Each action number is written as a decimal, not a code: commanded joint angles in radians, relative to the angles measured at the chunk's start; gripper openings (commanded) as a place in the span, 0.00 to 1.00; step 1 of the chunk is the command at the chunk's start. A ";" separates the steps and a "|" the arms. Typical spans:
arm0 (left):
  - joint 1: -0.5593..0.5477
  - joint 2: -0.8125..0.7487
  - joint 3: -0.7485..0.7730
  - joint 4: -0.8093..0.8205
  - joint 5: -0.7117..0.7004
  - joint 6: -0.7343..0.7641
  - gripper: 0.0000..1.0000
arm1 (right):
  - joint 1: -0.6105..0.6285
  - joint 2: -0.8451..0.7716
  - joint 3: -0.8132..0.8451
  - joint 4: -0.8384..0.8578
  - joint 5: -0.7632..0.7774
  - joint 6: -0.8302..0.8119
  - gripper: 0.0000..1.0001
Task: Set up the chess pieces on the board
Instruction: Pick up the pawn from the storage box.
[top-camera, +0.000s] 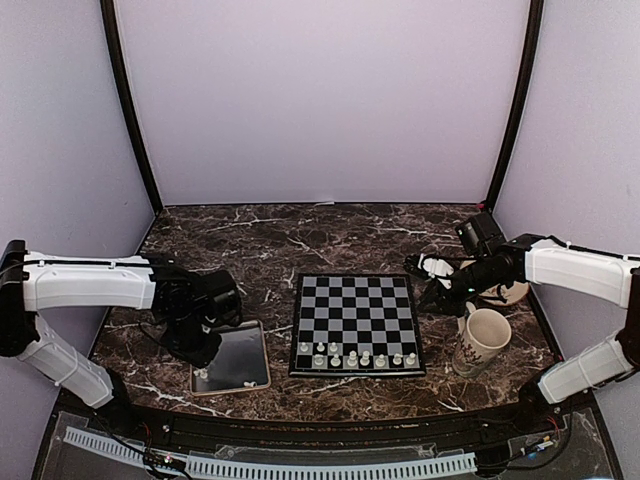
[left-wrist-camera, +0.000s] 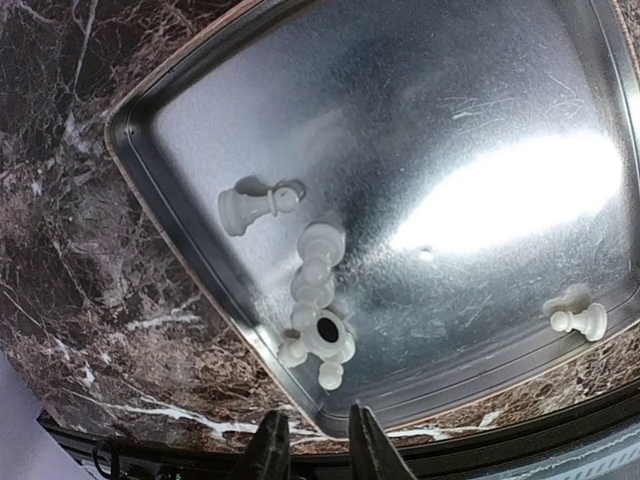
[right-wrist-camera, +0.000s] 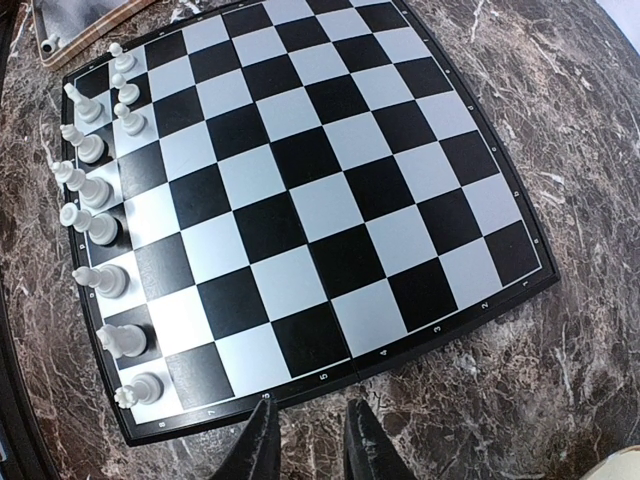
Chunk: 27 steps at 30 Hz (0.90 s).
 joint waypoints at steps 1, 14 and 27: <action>0.006 -0.016 -0.026 -0.018 0.038 -0.017 0.22 | -0.007 -0.003 -0.005 -0.006 0.003 -0.005 0.24; 0.010 0.052 -0.054 0.055 0.032 -0.003 0.25 | -0.007 0.001 -0.005 -0.006 -0.002 -0.005 0.24; 0.014 0.107 -0.050 0.105 0.065 0.042 0.19 | -0.007 0.006 -0.006 -0.008 -0.001 -0.005 0.24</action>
